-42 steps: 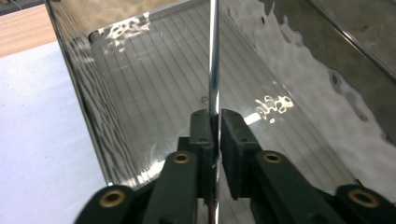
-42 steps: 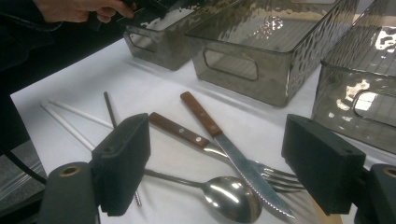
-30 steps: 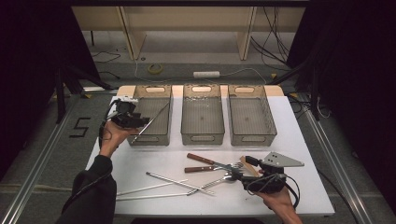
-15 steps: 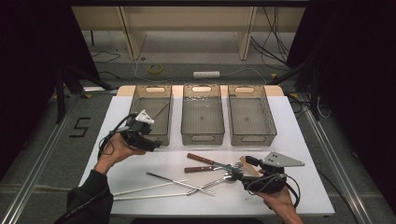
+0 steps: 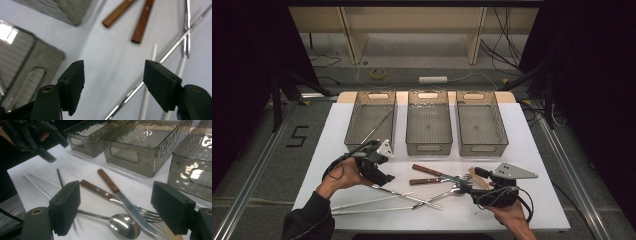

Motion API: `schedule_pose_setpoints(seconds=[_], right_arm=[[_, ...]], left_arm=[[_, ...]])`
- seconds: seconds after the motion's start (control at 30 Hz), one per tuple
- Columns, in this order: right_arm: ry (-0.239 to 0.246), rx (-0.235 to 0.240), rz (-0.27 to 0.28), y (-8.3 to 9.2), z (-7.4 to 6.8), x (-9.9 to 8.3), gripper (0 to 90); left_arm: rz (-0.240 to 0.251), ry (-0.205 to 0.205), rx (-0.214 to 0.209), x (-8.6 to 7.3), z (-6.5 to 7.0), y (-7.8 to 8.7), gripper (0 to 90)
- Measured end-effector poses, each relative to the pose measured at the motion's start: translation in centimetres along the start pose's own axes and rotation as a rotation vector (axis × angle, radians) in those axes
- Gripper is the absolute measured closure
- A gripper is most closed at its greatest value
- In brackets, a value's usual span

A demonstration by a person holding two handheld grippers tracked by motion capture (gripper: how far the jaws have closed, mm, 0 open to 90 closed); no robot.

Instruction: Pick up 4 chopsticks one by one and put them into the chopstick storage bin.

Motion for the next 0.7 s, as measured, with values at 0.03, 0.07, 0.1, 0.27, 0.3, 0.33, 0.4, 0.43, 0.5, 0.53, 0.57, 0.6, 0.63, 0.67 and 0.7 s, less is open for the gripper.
schedule_pose_setpoints(seconds=[0.03,0.07,0.1,0.27,0.3,0.33,0.4,0.43,0.5,0.53,0.57,0.6,0.63,0.67,0.7], right_arm=[[0.0,0.001,-0.004,0.0,0.0,0.0,24.7],[0.002,0.0,-0.004,-0.1,0.0,0.0,24.7],[0.001,0.0,-0.005,-0.1,-0.1,0.0,24.7],[0.001,0.002,-0.004,0.0,0.0,0.0,24.7],[-0.002,0.002,-0.006,0.0,0.0,0.0,24.7],[0.002,0.003,-0.007,0.0,0.0,0.0,24.7],[0.004,0.006,-0.005,0.0,-0.1,0.0,24.7],[0.005,0.006,-0.005,0.0,-0.1,0.0,24.7],[0.001,0.006,-0.007,0.0,-0.1,0.0,24.7],[0.001,0.005,-0.006,0.0,-0.1,0.0,24.7],[0.002,0.005,-0.007,0.0,-0.1,0.0,24.7],[0.005,0.004,-0.006,0.0,-0.1,0.0,24.7],[0.003,0.004,-0.007,0.0,-0.1,0.0,24.7],[0.002,0.004,-0.007,0.0,-0.1,0.0,24.7],[0.004,0.005,-0.007,0.0,-0.1,0.0,24.7]], left_arm=[[-0.015,-0.018,-0.006,-0.1,0.3,-0.2,33.3],[-0.021,-0.027,-0.011,-0.1,0.4,-0.4,33.3],[-0.031,-0.041,-0.017,-0.3,0.6,-0.5,33.3],[-0.073,-0.093,-0.028,-0.6,1.2,-1.1,34.1],[-0.082,-0.109,-0.035,-0.8,1.4,-1.3,34.6],[-0.082,-0.109,-0.035,-0.8,1.4,-1.3,35.7],[-0.1,-0.137,-0.04,-1.0,1.6,-1.6,37.7],[-0.106,-0.146,-0.041,-1.0,1.7,-1.8,38.5],[-0.121,-0.163,-0.043,-1.1,1.8,-2.1,39.8],[-0.126,-0.161,-0.043,-1.1,1.8,-2.1,40.8],[-0.128,-0.165,-0.041,-1.1,1.8,-2.2,41.4],[-0.126,-0.165,-0.044,-1.2,1.8,-2.2,42.0],[-0.124,-0.166,-0.049,-1.2,1.8,-2.2,42.7],[-0.124,-0.162,-0.053,-1.2,1.9,-2.2,43.3],[-0.128,-0.171,-0.056,-1.2,1.9,-2.2,43.4]])
Point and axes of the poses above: each handheld gripper's, and its own axes: y roughly backward along the jaws, x roughly out of its top, z roughly to its right, the point moved 3 cm from there along -y, roughly forward along the jaws, and after that the axes turned 5 degrees about x, right-handed, at the moved point
